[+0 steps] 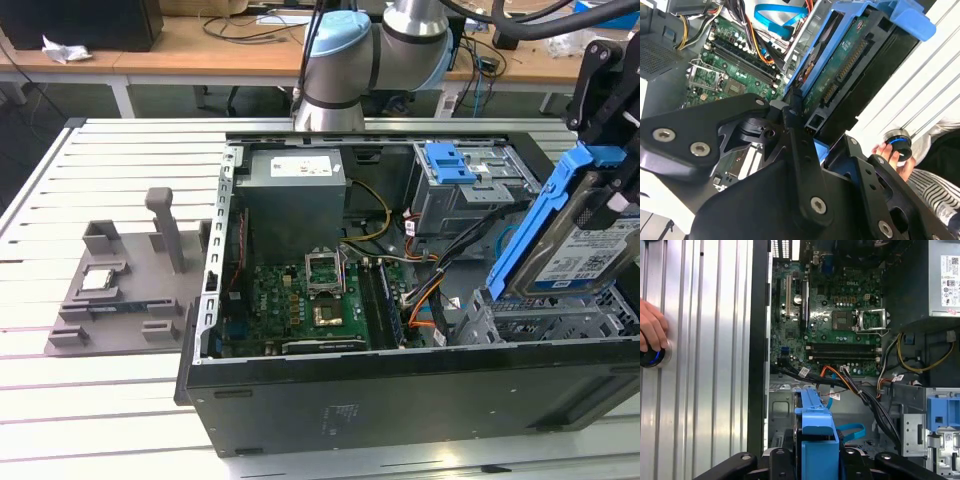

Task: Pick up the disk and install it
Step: 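Pick up the disk, then insert the disk into the insertion slot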

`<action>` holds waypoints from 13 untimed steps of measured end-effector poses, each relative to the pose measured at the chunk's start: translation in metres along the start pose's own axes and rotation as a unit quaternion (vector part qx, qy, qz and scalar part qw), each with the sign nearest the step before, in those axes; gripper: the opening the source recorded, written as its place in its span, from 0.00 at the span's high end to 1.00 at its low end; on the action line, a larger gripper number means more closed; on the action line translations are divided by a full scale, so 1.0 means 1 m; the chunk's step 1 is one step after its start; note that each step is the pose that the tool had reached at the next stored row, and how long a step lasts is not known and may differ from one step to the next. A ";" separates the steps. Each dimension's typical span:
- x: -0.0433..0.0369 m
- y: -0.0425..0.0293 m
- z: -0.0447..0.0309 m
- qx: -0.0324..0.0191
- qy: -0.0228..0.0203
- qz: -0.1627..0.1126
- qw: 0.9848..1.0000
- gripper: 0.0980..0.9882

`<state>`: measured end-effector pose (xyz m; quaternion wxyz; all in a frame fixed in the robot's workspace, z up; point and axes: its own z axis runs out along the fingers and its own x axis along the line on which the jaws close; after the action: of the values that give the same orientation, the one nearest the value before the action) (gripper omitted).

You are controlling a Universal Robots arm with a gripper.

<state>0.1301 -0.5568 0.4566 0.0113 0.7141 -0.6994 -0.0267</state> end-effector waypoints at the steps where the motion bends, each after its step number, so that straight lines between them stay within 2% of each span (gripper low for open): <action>1: 0.0000 0.0000 0.0000 0.000 0.000 0.000 1.000 0.70; 10: 0.0000 -0.0003 0.0003 0.000 0.000 0.000 1.000 0.70; 13: 0.0001 -0.0005 0.0046 0.000 0.000 0.002 1.000 0.70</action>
<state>0.1304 -0.5568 0.4520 0.0112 0.7125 -0.7010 -0.0267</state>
